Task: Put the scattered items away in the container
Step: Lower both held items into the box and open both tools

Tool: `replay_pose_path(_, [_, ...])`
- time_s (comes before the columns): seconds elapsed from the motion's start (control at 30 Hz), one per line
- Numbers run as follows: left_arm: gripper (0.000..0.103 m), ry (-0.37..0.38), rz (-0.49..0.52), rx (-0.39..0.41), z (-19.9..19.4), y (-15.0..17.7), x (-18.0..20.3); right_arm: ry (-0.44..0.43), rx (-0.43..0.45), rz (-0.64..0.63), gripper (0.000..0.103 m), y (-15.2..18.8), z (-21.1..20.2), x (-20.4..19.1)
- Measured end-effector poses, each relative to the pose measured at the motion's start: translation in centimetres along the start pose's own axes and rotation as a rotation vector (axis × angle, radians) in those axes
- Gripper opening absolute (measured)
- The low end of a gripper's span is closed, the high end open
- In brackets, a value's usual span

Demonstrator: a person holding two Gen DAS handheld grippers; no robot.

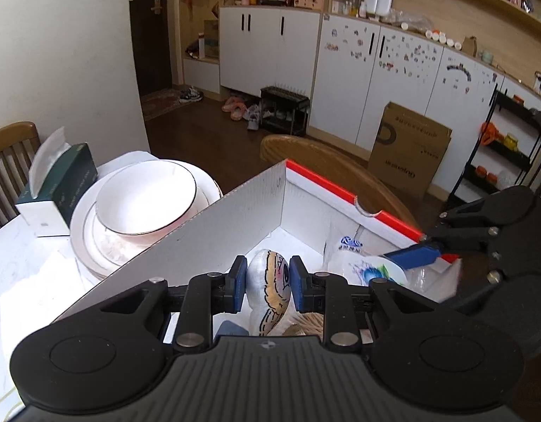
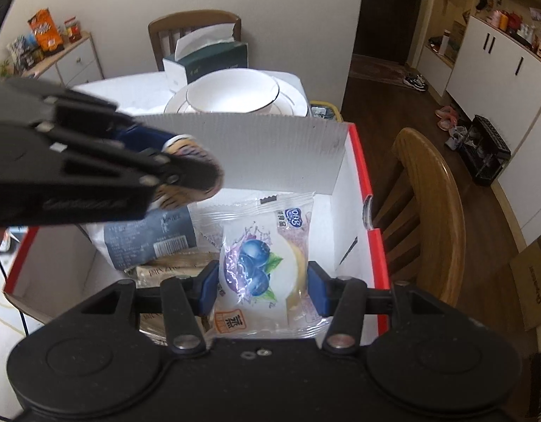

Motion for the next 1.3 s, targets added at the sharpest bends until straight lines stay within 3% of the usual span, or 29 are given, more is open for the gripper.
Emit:
replay_pose_path(0.53, [0.025,-0.023,-0.032,-0.172,6.0,1.3,-2.0,0.012,-0.048,-0.082,0.050,1.4,2.7,-0.9])
replay_pose_path(1.1, [0.025,-0.004,-0.098,-0.221,6.5,2.9,-2.8,0.002,-0.058,-0.065,0.052,1.8,3.1,-1.2])
replay_pose_path(1.23, [0.031,0.000,-0.110,-0.213,6.2,2.9,-2.8,0.004,-0.055,-0.068,0.054,1.8,2.9,-1.2])
replay_pose_path(1.3, [0.046,-0.003,-0.107,-0.207,6.1,2.9,-2.7,0.003,-0.048,-0.069,0.057,1.7,2.7,-1.2])
Point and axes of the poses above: each gripper's, at about its wrist camera, not at the fingertips, and z roughly the way its jaws point, x to its right, y to its underside, the point moved 7 cm from there along z, roughly the way its jaws point, and after that the axes turned 14 degrees about y, right-handed, at the moved point
